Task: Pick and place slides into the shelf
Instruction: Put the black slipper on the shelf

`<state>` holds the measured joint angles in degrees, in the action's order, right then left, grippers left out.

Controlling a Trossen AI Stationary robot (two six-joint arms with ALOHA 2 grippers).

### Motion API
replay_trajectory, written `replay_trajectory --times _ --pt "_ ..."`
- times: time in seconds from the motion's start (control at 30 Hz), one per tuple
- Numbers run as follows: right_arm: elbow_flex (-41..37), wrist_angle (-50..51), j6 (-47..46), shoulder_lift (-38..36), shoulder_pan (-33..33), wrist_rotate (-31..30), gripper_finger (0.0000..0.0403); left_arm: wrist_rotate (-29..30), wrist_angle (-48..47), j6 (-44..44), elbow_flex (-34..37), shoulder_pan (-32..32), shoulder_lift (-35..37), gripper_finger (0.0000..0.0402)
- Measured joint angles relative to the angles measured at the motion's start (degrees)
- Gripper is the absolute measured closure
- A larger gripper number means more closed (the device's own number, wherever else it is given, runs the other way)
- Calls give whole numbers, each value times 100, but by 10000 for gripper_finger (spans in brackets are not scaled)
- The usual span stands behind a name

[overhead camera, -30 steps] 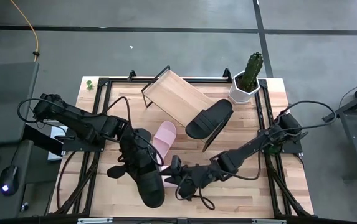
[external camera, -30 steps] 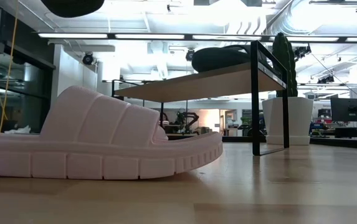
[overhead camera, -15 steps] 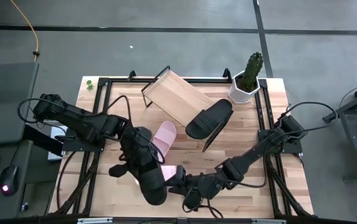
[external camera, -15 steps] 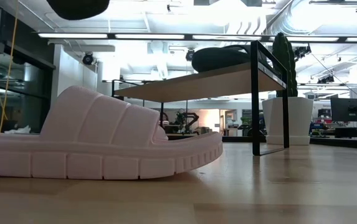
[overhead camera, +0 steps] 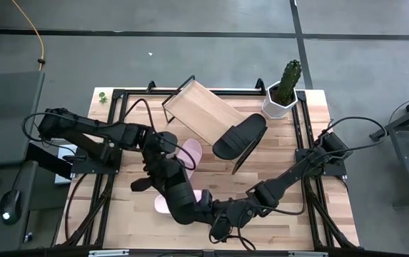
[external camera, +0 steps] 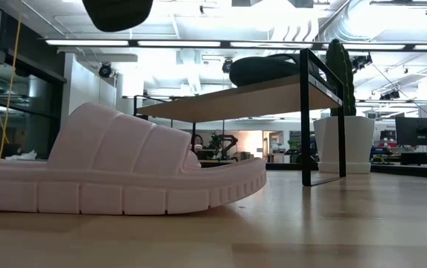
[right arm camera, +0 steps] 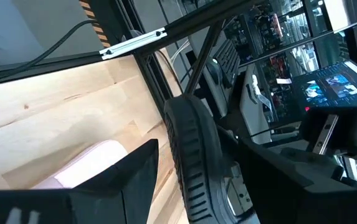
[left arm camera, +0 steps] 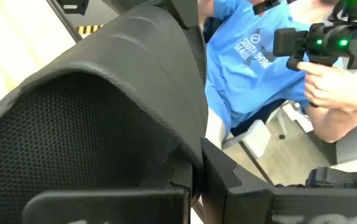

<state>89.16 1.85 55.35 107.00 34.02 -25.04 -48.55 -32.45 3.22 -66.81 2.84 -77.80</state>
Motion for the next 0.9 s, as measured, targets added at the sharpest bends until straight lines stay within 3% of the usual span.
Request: replay_trajectory --times 0.13,0.23,0.5,0.9 --pt "0 0 -43 4 -3 17 201 -79 17 -1 0 4 0 401" --pt "0 -13 -132 4 -5 30 232 -91 126 20 0 28 0 401" --pt "-2 -74 -393 7 -66 103 383 -84 155 61 0 17 0 397" --pt "-6 -89 -605 7 -63 84 390 485 143 69 0 17 0 354"
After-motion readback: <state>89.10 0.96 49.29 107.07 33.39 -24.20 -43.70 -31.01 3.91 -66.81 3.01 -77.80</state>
